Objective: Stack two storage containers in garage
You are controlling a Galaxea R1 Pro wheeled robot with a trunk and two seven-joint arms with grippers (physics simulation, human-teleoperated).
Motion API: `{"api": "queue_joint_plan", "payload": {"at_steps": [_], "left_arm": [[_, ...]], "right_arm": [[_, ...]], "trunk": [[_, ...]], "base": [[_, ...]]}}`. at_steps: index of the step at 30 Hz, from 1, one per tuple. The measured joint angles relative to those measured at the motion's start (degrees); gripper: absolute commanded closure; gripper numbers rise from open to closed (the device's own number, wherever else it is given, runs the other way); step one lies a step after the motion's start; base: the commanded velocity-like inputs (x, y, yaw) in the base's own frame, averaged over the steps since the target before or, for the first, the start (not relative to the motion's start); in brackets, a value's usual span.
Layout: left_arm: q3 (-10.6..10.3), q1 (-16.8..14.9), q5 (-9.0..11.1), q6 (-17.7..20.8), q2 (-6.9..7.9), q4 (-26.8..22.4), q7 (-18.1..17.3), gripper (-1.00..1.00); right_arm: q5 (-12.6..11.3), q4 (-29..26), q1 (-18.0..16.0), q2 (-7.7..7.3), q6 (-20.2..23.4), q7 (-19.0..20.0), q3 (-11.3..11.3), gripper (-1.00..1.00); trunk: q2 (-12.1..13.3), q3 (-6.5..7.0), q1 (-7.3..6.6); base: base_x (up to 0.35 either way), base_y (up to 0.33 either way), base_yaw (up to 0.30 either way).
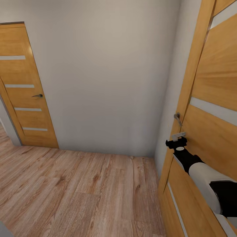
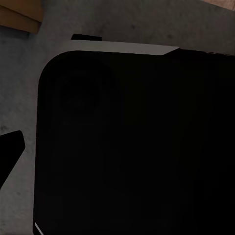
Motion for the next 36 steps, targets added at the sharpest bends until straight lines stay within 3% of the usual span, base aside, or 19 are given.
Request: {"api": "queue_joint_plan", "payload": {"at_steps": [10,14,16,20,23,29,33,36], "left_arm": [[0.0,0.0,0.0,0.0,0.0,0.0,0.0,-1.0],[0.0,0.0,0.1,0.0,0.03,0.0,0.0,-1.0],[0.0,0.0,0.0,0.0,0.01,0.0,0.0,-1.0],[0.0,0.0,0.0,0.0,0.0,0.0,0.0,-1.0],[0.0,0.0,0.0,0.0,0.0,0.0,0.0,-1.0],[0.0,0.0,0.0,0.0,0.01,0.0,0.0,-1.0],[0.0,0.0,0.0,0.0,0.01,0.0,0.0,-1.0],[0.0,0.0,0.0,0.0,0.0,0.0,0.0,-1.0]], "right_arm": [[0.1,0.2,0.0,-0.07,-1.0,0.0,-0.2,-1.0],[0.3,3.2,0.0,0.26,-1.4,-0.2,0.0,-1.0],[0.4,4.3,0.0,2.56,-1.4,-0.3,-0.9,-1.0],[0.4,6.1,0.0,5.37,-1.5,-0.1,-0.9,-1.0],[0.5,8.3,0.0,9.1,-1.4,0.1,-0.8,-1.0],[1.7,10.2,0.0,13.0,-1.4,0.5,-0.7,-1.0],[4.1,10.6,0.1,14.26,-1.4,0.5,-0.8,-1.0],[4.6,10.8,0.1,14.4,-1.4,0.5,-0.8,-1.0]], "trunk": [[0.0,0.0,0.0],[0.0,0.01,0.0],[0.0,0.0,0.0],[0.0,0.0,0.0],[0.0,0.0,0.0],[0.0,0.0,0.0],[0.0,0.0,0.0],[0.0,0.0,0.0]], "base": [[0.0,0.0,0.0],[0.0,0.0,0.0],[0.0,0.0,0.0],[0.0,0.0,0.0],[0.0,0.0,0.0],[0.0,0.0,0.0],[0.0,0.0,0.0],[0.0,0.0,0.0]]}}
